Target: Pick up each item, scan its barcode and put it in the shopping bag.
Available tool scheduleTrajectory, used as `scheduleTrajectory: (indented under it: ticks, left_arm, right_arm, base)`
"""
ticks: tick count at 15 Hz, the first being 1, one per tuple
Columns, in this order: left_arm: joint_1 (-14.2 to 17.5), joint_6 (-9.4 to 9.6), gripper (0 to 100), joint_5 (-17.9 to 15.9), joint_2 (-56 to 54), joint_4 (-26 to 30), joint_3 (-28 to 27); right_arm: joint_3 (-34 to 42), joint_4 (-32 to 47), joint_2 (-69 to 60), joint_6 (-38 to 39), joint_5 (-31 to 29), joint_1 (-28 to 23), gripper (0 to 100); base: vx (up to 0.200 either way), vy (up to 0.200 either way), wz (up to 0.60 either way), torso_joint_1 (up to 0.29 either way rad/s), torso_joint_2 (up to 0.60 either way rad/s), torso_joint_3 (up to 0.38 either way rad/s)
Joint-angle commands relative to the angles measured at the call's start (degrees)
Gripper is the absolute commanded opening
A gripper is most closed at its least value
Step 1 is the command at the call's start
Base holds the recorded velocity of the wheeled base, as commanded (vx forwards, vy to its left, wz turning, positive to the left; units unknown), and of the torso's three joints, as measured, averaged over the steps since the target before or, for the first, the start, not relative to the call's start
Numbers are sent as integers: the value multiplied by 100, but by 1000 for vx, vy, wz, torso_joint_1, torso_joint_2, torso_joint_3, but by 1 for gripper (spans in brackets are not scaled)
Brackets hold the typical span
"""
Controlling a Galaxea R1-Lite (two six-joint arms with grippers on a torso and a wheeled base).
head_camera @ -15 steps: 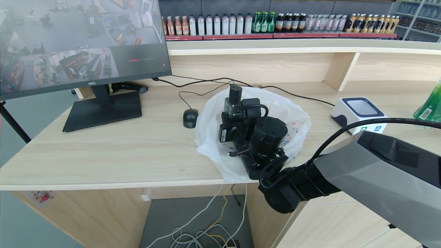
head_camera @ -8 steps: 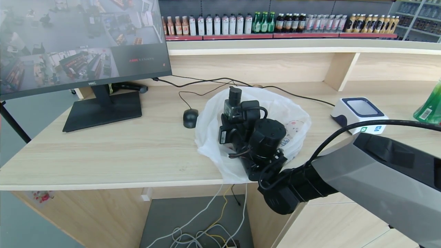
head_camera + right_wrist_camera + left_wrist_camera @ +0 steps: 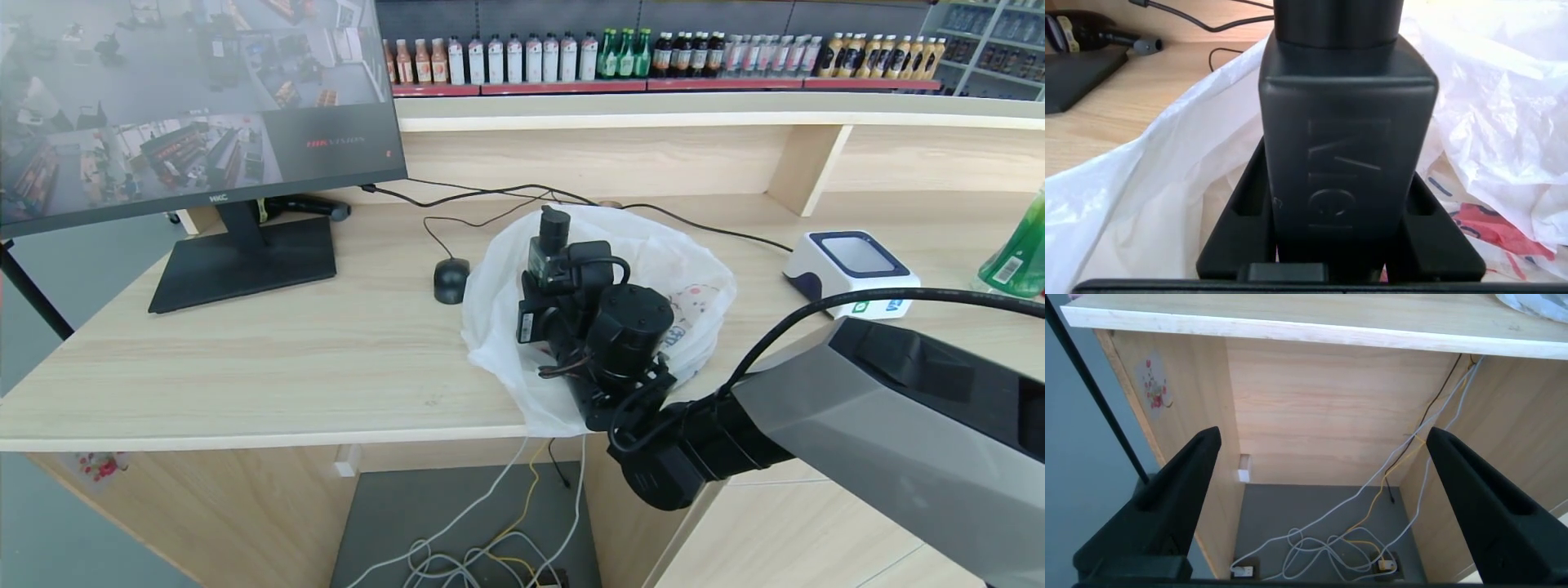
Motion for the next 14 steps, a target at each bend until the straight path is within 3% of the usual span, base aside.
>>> scheduleTrajectory:
  ticks: [1,2,3,14]
  left_arm:
    - [1,-1,100,1,1,0,0]
    - [1,-1,100,1,1,0,0]
    - [1,-1,100,1,1,0,0]
    - [1,-1,100,1,1,0,0]
  right_arm:
    - [-5,-6,12,7,1,0,0]
    - [-5,-6,12,7,1,0,0]
    - [30,-24,12,59,1,0,100]
    - [47,-200,-67,139,-131,88,100]
  base:
    - [0,0,0,0,0,0]
    - [0,0,0,0,0,0]
    - [0,0,0,0,0,0]
    - [0,0,0,0,0,0]
